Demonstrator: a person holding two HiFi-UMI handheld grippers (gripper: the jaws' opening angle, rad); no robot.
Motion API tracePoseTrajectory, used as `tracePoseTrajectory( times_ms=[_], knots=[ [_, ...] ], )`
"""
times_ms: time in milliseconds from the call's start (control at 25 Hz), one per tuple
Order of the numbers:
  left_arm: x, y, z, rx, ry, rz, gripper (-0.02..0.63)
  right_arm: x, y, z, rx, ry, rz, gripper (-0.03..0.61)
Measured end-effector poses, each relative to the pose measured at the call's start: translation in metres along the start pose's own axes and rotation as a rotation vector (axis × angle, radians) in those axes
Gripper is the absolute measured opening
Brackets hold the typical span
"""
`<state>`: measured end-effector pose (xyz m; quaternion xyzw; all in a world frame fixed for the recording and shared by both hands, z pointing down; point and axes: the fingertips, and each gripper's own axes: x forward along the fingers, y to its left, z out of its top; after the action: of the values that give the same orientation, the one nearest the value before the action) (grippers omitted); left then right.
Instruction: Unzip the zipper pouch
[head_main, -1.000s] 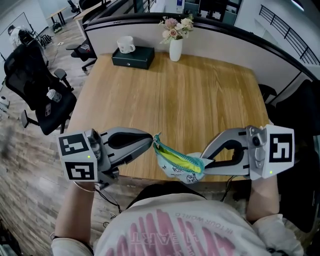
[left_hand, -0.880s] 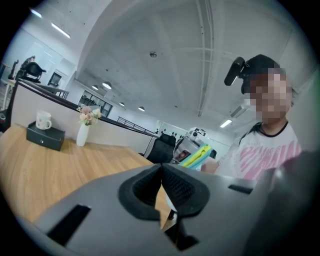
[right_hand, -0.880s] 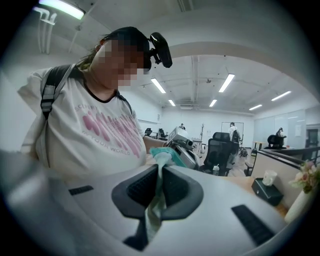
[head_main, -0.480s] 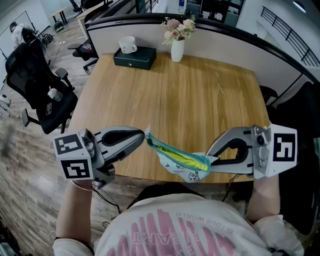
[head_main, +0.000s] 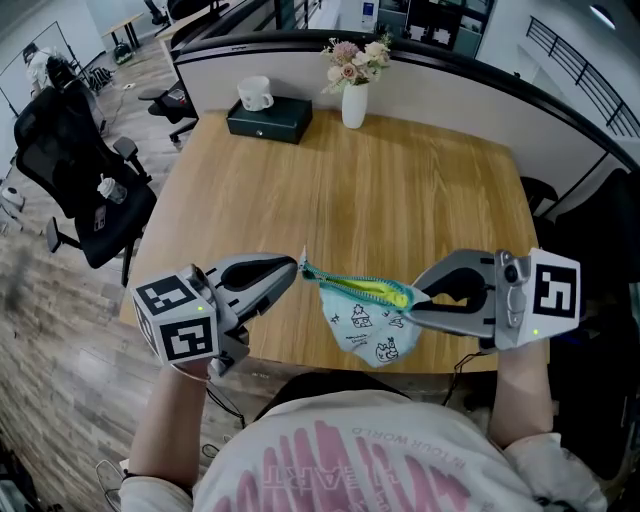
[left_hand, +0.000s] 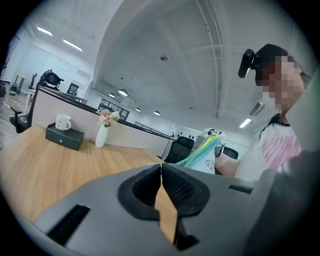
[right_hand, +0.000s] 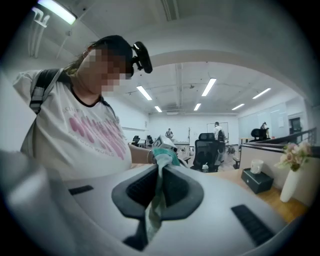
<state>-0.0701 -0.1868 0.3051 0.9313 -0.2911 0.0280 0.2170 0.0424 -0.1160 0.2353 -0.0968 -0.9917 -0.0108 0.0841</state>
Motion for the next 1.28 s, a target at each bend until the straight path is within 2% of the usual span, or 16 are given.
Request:
tracePoseTrajectory(
  times_ms=[120, 200, 280, 400, 560, 720, 920, 1080, 1280],
  knots=[
    [0.017, 0.017, -0.01, -0.006, -0.038, 0.09, 0.014, -0.007, -0.028, -0.013, 0.065, -0.055, -0.148, 0.005],
    [0.026, 0.028, -0.014, -0.025, -0.081, 0.161, 0.014, -0.013, -0.046, -0.022, 0.134, -0.097, -0.261, 0.005],
    [0.034, 0.038, -0.021, -0.049, -0.112, 0.236, 0.015, -0.017, -0.06, -0.033, 0.214, -0.146, -0.334, 0.005],
    [0.05, 0.046, -0.04, -0.087, -0.126, 0.324, 0.018, -0.021, -0.068, -0.048, 0.301, -0.201, -0.357, 0.005],
    [0.062, 0.047, -0.058, -0.145, -0.144, 0.402, 0.042, -0.032, -0.078, -0.063, 0.355, -0.227, -0.388, 0.005],
    [0.06, 0.037, -0.048, -0.198, -0.232, 0.419, 0.04, -0.054, -0.092, -0.068, 0.39, -0.251, -0.474, 0.006],
    [0.057, 0.015, -0.018, -0.206, -0.367, 0.401, 0.004, -0.072, -0.116, -0.091, 0.483, -0.196, -0.71, 0.008],
    [0.06, 0.005, -0.008, -0.186, -0.394, 0.413, 0.003, -0.089, -0.129, -0.11, 0.57, -0.197, -0.862, 0.008],
    [0.056, 0.014, -0.014, -0.223, -0.405, 0.464, 0.002, -0.108, -0.137, -0.129, 0.608, -0.183, -0.992, 0.009]
  ],
)
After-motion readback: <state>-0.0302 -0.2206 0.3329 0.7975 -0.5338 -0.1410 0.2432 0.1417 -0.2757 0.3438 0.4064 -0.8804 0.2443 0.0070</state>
